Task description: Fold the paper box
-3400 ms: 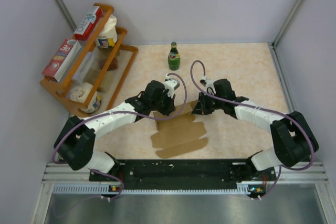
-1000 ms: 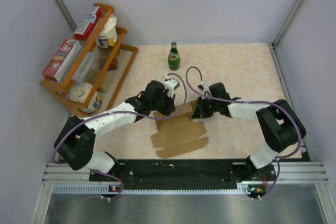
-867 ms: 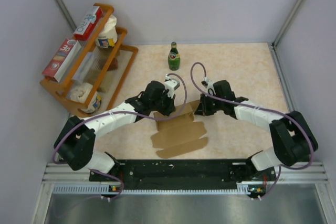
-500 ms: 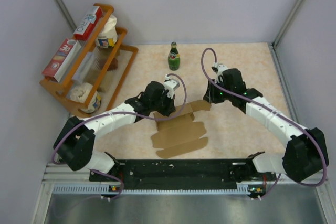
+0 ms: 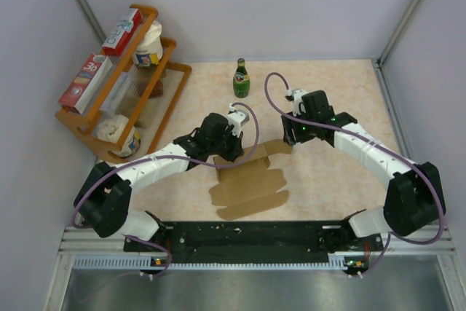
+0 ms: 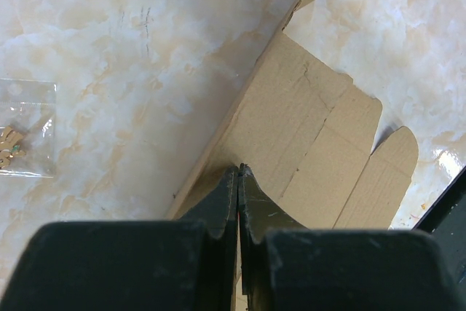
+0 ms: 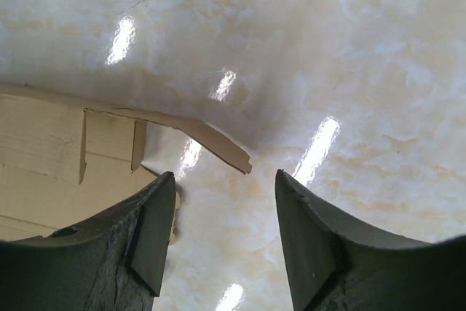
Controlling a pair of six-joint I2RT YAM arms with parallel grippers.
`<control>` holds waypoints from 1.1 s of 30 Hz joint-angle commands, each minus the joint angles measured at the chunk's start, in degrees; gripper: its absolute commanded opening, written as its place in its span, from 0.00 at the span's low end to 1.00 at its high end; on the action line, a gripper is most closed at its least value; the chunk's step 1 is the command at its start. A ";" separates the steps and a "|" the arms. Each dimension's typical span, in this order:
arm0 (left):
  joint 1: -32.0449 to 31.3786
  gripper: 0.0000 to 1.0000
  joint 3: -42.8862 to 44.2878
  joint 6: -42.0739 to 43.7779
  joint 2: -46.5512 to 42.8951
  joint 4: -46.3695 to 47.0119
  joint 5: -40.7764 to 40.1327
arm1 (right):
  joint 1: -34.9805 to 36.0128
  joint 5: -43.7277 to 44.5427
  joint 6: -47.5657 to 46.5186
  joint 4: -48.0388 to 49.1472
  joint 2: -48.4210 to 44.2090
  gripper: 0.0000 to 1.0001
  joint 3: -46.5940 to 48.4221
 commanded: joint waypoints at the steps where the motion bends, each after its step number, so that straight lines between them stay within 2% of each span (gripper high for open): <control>1: -0.14 0.00 -0.38 0.09 -0.08 -2.14 0.18 | -0.65 -3.42 -6.77 0.30 3.69 0.56 4.51; 14: -0.14 0.00 -0.38 0.18 -0.35 -2.49 -0.08 | -0.56 -5.09 -10.21 0.21 10.38 0.42 7.06; 33: -0.14 0.00 -1.09 0.00 -0.96 -2.14 0.18 | -0.65 -7.03 -4.58 -3.30 7.84 0.17 5.31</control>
